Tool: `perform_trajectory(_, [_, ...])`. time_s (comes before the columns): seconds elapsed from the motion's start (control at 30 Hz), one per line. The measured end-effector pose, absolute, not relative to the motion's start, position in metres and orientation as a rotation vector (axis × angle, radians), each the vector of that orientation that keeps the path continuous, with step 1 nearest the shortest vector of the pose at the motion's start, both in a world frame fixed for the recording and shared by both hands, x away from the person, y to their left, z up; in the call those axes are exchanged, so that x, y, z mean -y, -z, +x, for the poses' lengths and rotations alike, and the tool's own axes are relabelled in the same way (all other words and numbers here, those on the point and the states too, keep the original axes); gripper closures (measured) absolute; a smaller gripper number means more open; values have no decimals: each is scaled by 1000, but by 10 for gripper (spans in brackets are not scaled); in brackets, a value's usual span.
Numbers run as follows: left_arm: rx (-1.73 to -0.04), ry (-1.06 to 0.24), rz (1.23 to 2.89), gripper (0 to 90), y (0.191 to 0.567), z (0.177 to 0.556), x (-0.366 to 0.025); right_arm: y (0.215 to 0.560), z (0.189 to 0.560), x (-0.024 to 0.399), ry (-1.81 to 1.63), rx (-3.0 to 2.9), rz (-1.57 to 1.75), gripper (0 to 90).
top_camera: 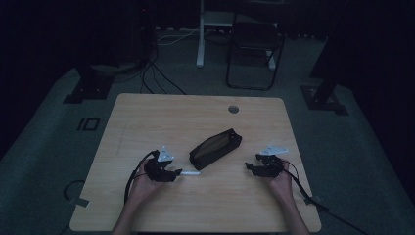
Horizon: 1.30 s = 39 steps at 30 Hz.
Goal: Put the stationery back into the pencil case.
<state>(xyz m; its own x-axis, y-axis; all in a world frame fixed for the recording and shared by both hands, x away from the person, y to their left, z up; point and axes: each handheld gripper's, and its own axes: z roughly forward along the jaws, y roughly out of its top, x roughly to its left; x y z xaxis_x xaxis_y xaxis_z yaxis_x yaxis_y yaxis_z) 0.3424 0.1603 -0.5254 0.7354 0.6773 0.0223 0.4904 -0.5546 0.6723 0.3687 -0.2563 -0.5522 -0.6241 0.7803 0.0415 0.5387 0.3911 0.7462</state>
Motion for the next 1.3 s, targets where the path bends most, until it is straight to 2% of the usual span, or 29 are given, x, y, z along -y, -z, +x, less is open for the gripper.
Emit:
perform_trajectory(0.43, [-857,-307,2335,473,534,341,-158,553,369,257,-1082,-2327,1142,344])
perform_trajectory(1.03, [-797,-291,2362,596,534,334,-154,554,369,258,-1094,-2325,1146,341])
perform_trajectory(1.3, [-706,-259,2402,644,532,324,-147,554,370,258,-1096,-2325,1148,340])
